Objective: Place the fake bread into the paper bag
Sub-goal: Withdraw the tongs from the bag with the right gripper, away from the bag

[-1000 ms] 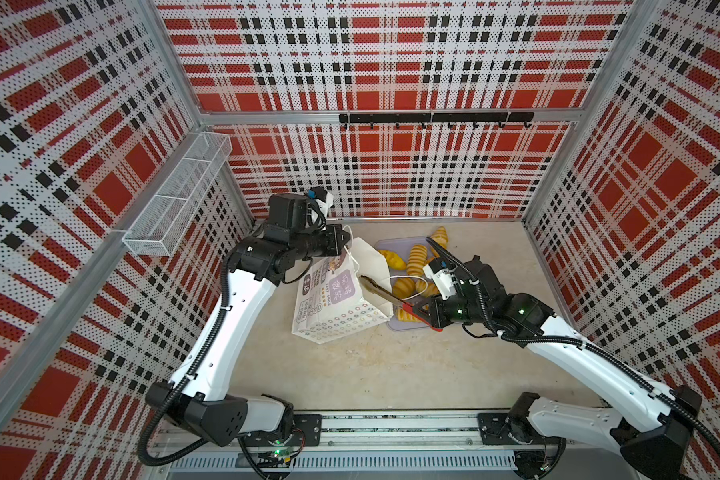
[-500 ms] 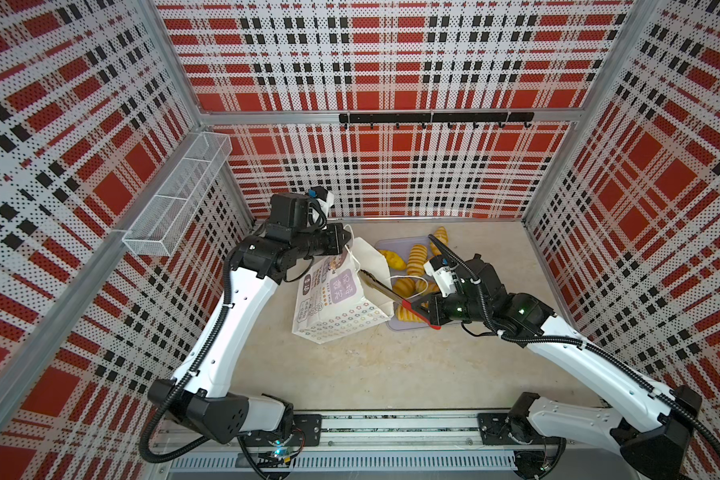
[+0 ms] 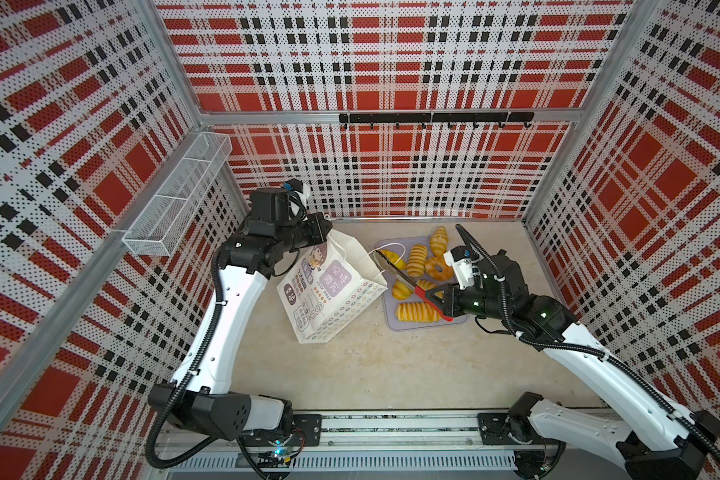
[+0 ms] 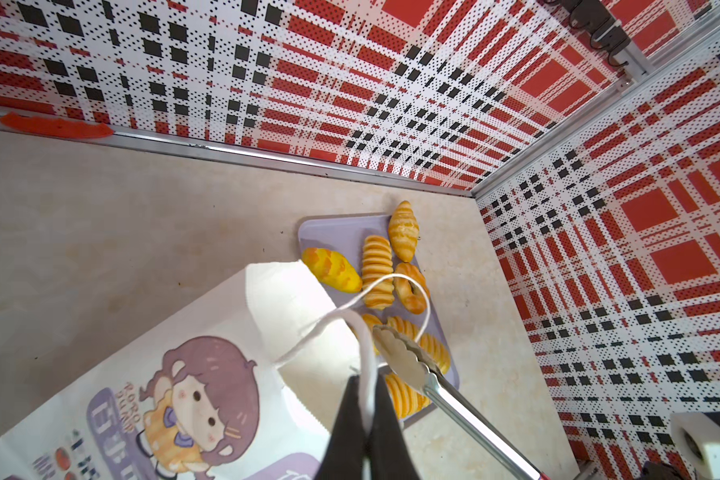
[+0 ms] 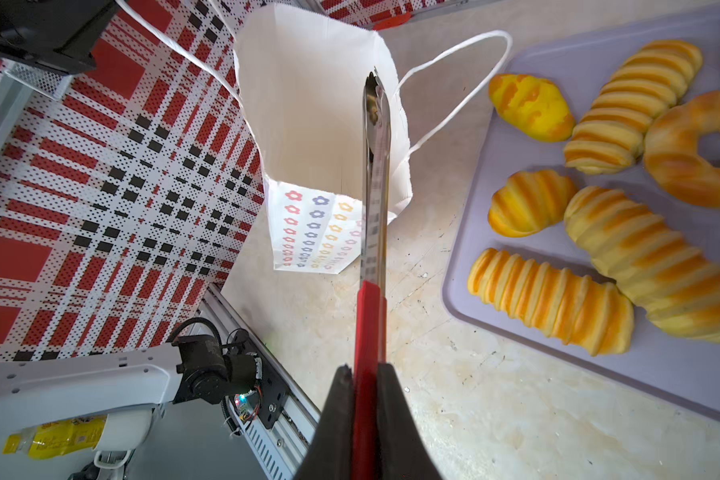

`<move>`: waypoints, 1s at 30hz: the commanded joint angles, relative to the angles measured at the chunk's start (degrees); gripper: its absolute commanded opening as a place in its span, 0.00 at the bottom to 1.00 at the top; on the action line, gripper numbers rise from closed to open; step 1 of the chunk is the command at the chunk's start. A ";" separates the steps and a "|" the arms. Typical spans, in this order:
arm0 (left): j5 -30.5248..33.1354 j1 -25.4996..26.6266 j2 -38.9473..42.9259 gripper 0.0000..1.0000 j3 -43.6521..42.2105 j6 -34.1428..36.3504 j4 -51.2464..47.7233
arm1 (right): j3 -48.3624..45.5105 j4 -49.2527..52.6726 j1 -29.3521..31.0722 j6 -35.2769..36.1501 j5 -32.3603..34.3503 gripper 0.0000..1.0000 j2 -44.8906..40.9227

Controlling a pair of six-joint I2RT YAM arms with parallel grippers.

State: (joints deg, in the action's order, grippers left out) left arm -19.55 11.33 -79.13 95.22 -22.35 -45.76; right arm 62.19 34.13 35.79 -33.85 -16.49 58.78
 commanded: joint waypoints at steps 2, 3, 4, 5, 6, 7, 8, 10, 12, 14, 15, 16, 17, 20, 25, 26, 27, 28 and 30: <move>-1.28 0.01 0.10 0.00 1.82 -0.70 2.34 | 2.03 -0.67 -2.19 -0.25 0.40 0.09 -3.15; -1.28 0.06 -0.01 0.00 1.92 -0.72 2.34 | 2.04 -0.54 -2.94 -0.21 0.41 0.09 -3.76; -1.28 0.03 -0.12 0.00 1.90 -0.81 2.34 | 2.14 -0.39 -3.72 -0.22 0.41 0.09 -4.28; -1.35 0.01 -0.25 0.00 2.01 -0.77 2.34 | 2.10 -0.14 -4.53 -0.08 0.41 0.09 -4.73; -1.37 0.01 -0.24 0.00 2.14 -0.82 2.34 | 2.14 0.25 -5.48 0.03 0.41 0.09 -5.18; -1.37 -0.01 -0.23 0.00 2.39 -0.87 2.38 | 2.14 0.53 -6.41 0.25 0.41 0.09 -5.57; -1.39 -0.02 -0.30 0.00 2.49 -0.88 2.26 | 2.17 0.88 -7.14 0.35 0.37 0.09 -5.85; -1.28 -0.06 -0.47 0.00 3.17 -0.76 1.95 | 2.31 1.93 -8.79 0.78 0.70 0.09 -6.41; -1.28 -0.27 -0.58 0.00 3.69 -0.59 1.48 | 2.60 2.92 -10.07 1.19 1.25 0.09 -6.72; -1.28 -0.60 -0.78 0.00 4.08 -0.46 1.29 | 3.00 3.77 -11.08 1.59 1.84 0.09 -6.99; -1.40 -0.69 -0.84 0.00 4.25 -0.50 1.20 | 3.32 4.12 -11.46 1.69 2.22 0.08 -7.16; -1.55 -0.76 -0.92 0.00 4.51 -0.57 1.19 | 3.63 4.53 -11.85 1.71 2.82 0.08 -7.36; -1.75 -0.78 -0.98 0.00 4.69 -0.59 1.24 | 3.96 4.88 -12.06 1.68 3.44 0.08 -7.49; -2.48 -0.79 -1.40 0.00 5.75 -0.69 1.28 | 4.57 6.20 -12.97 1.69 5.08 0.08 -7.80; -3.15 -0.81 -2.06 0.00 6.67 -0.58 1.24 | 4.52 7.40 -15.15 3.68 5.68 0.08 -8.43; -3.17 -0.87 -2.07 0.00 6.56 -0.53 1.22 | 4.50 7.36 -15.59 3.70 5.64 0.08 -8.64; -3.16 -0.87 -2.08 0.00 6.43 -0.50 1.33 | 4.51 7.48 -16.09 3.64 5.67 0.08 -8.82; -3.21 -0.91 -1.95 0.00 6.32 -0.50 1.24 | 4.45 7.66 -16.35 3.74 5.68 0.08 -8.85; -3.21 -0.96 -1.86 0.00 6.06 -0.48 1.28 | 4.13 8.10 -17.19 3.87 5.46 0.08 -8.93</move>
State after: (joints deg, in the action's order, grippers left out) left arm -21.67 10.90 -80.95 100.42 -23.16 -45.45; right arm 65.14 42.24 19.70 -30.92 -11.51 51.13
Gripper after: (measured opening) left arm 0.059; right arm 0.122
